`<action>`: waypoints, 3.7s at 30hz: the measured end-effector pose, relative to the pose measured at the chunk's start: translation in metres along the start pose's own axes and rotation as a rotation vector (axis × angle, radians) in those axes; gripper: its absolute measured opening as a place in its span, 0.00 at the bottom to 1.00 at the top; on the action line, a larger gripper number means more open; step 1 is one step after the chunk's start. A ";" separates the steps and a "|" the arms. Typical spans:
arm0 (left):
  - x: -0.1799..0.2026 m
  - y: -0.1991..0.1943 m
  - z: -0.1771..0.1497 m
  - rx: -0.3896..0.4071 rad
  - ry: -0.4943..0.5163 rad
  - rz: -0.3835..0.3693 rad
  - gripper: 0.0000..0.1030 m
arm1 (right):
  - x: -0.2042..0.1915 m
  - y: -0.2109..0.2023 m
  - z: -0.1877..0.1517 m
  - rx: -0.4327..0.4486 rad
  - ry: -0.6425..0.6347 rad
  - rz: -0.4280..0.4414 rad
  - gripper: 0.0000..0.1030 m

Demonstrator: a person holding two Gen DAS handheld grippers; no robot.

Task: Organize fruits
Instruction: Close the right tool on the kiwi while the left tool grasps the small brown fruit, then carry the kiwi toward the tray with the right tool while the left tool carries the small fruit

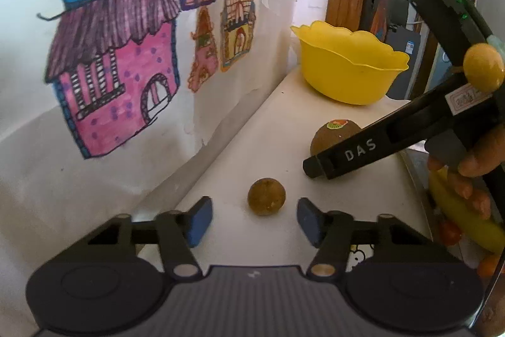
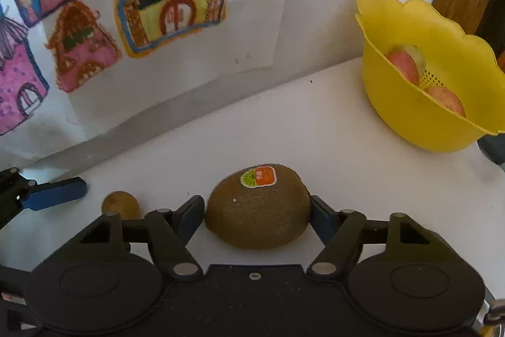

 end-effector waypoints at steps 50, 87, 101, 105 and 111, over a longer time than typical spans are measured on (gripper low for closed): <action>0.002 -0.126 -0.073 -0.014 -0.024 -0.027 0.20 | -0.098 -0.185 -0.156 0.267 -0.061 0.099 0.67; 0.017 -0.053 -0.040 -0.028 0.099 -0.055 0.24 | -0.083 -0.153 -0.167 0.341 0.028 0.098 0.67; 0.021 -0.036 -0.028 -0.032 0.124 -0.029 0.30 | -0.082 -0.156 -0.167 0.350 0.033 0.080 0.67; 0.023 -0.045 -0.034 -0.040 0.118 -0.039 0.29 | -0.082 -0.155 -0.168 0.356 0.042 0.078 0.67; 0.033 -0.071 -0.043 -0.047 0.077 -0.071 0.29 | -0.083 -0.169 -0.177 0.389 0.065 0.079 0.67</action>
Point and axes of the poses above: each gripper's, at about its wrist camera, not at the fingertips, and y roughly the way its jaws point, x to its right, z to its top, the point moved 4 cm from there along y, roughly the way its jaws point, and after that the axes turned 1 degree about -y, right-handed, at the moved point
